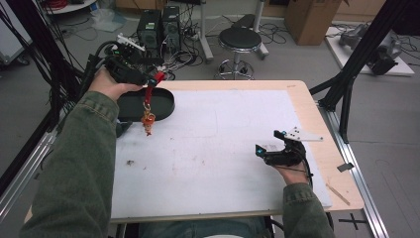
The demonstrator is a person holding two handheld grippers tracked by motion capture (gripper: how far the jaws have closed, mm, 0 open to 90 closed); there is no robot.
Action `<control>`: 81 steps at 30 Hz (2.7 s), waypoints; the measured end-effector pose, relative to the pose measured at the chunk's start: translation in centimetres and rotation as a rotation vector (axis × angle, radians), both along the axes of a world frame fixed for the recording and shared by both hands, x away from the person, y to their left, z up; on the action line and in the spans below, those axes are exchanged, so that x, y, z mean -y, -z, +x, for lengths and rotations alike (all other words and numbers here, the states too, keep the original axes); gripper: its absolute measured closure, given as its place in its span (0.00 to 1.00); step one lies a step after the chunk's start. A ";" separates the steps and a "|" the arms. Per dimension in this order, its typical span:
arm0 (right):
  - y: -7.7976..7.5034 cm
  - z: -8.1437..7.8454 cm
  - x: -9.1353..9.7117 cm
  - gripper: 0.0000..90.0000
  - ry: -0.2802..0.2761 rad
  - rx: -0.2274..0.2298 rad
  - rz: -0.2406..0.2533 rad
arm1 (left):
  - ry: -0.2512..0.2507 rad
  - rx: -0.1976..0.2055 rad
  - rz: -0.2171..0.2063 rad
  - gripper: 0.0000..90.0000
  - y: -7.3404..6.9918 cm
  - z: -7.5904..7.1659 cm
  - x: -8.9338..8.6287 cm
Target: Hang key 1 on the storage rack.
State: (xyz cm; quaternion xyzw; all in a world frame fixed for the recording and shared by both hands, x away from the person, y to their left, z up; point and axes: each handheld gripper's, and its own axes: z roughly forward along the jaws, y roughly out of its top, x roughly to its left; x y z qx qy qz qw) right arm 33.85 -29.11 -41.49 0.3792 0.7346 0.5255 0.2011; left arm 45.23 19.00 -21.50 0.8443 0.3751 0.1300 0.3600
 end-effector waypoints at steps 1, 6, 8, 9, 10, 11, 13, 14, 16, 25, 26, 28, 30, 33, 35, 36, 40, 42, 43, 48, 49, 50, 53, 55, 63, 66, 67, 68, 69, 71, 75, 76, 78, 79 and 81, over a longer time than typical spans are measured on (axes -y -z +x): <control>0.0 0.0 0.0 0.00 0.002 0.000 0.002 | 0.005 -0.002 0.001 0.83 -0.1 0.1 -0.1; 0.1 0.2 -0.1 0.00 -0.006 0.001 0.003 | -0.004 0.016 0.000 0.83 -0.9 0.9 -0.8; 0.1 0.2 -0.1 0.00 -0.006 -0.001 0.003 | -0.014 0.013 0.010 0.83 -1.2 1.3 -1.0; 0.1 0.2 -0.1 0.00 -0.006 0.000 0.003 | -0.014 0.007 0.003 0.83 -1.3 1.5 -1.1; 0.1 0.2 -0.1 0.00 -0.005 0.006 0.000 | -0.010 0.006 -0.002 0.83 -1.5 1.6 -1.1; 0.1 0.1 -0.1 0.00 -0.005 -0.008 0.004 | -0.004 0.010 -0.004 0.83 -1.8 1.7 -1.2; 0.1 0.0 0.0 0.00 -0.005 -0.003 -0.002 | -0.005 0.009 -0.019 0.83 -2.4 2.1 -1.3; 0.1 -0.1 0.1 0.00 -0.002 -0.009 0.002 | -0.010 0.011 -0.012 0.83 -2.7 2.3 -1.3; 0.1 -0.1 0.2 0.00 0.001 -0.007 0.001 | -0.018 0.010 -0.002 0.83 -3.1 2.7 -1.3; 0.2 -0.3 -0.1 0.00 -0.012 -0.023 -0.006 | -0.041 -0.003 -0.004 0.83 -3.5 4.9 -0.7; 0.2 -0.2 -0.1 0.00 -0.013 -0.024 -0.005 | -0.043 -0.002 -0.006 0.83 -3.5 5.1 -0.7; 0.3 -0.2 -0.1 0.00 -0.014 -0.025 -0.006 | -0.054 -0.004 -0.007 0.83 -3.4 5.8 -0.7; 0.3 -0.2 -0.1 0.00 -0.015 -0.025 -0.006 | -0.060 -0.006 -0.011 0.83 -3.3 6.3 -0.6; 0.3 -0.2 -0.1 0.00 -0.013 -0.029 -0.005 | -0.069 0.002 -0.058 0.83 -3.2 7.0 -0.5; 0.5 -0.2 0.0 0.00 -0.008 -0.029 -0.002 | -0.077 0.001 -0.056 0.83 -3.1 7.5 -0.2; 0.5 -0.2 -0.1 0.00 -0.009 -0.038 -0.004 | -0.081 0.003 -0.047 0.83 -3.2 7.8 0.0; 0.7 -0.2 -0.2 0.00 -0.017 -0.044 -0.014 | -0.104 0.000 -0.044 0.83 -3.1 8.5 0.3; 0.8 -0.2 -0.2 0.00 -0.021 -0.042 -0.015 | -0.120 -0.004 -0.025 0.83 -2.9 8.9 0.4; 0.8 -0.2 -0.2 0.00 -0.024 -0.046 -0.018 | -0.125 -0.002 -0.020 0.83 -2.7 9.1 0.5; 0.8 -0.2 -0.1 0.00 -0.032 -0.045 -0.010 | -0.152 0.019 -0.041 0.83 -2.6 9.7 0.7; 0.8 -0.2 -0.1 0.00 -0.036 -0.040 -0.005 | -0.157 0.015 -0.044 0.83 -2.7 9.8 0.8; 0.8 -0.2 -0.1 0.00 -0.037 -0.040 -0.005 | -0.161 0.014 -0.040 0.83 -2.8 10.0 0.8; 0.8 -0.3 -0.1 0.00 -0.041 -0.044 -0.006 | -0.181 0.021 -0.021 0.83 -3.1 10.3 0.9; 0.6 -0.3 -0.1 0.00 -0.035 -0.033 -0.024 | -0.180 0.032 -0.004 0.83 -3.2 10.3 1.0; 0.5 -0.3 0.1 0.00 -0.030 -0.028 -0.017 | -0.250 0.053 0.005 0.83 -2.8 11.2 0.3; 0.6 -0.3 0.1 0.00 -0.036 -0.026 -0.026 | -0.257 0.093 -0.006 0.83 -2.9 11.3 0.4; 0.5 -0.3 0.1 0.00 -0.033 -0.033 -0.024 | -0.264 0.106 -0.015 0.83 -2.9 11.3 0.6; 0.6 -0.3 0.2 0.00 -0.034 -0.033 -0.024 | -0.264 0.115 -0.019 0.83 -2.9 11.3 0.7; 0.6 -0.3 0.2 0.00 -0.035 -0.033 -0.025 | -0.261 0.115 -0.034 0.83 -2.9 11.4 0.9; 0.6 -0.2 0.2 0.00 -0.034 -0.029 -0.024 | -0.268 0.117 -0.026 0.83 -2.7 11.6 1.2; 0.6 -0.2 0.1 0.00 -0.036 -0.033 -0.026 | -0.266 0.105 -0.014 0.83 -2.0 12.0 1.7; 0.6 -0.2 0.1 0.00 -0.039 -0.029 -0.030 | -0.262 0.103 -0.021 0.83 -1.9 12.1 1.7; 0.6 -0.1 0.1 0.00 -0.039 -0.030 -0.031 | -0.268 0.115 -0.006 0.83 -1.9 12.2 1.9; 0.6 -0.1 0.1 0.00 -0.039 -0.031 -0.029 | -0.269 0.119 -0.008 0.83 -1.8 12.2 2.0; 0.6 -0.2 0.2 0.00 -0.037 -0.033 -0.029 | -0.277 0.127 0.001 0.83 -1.8 12.3 2.0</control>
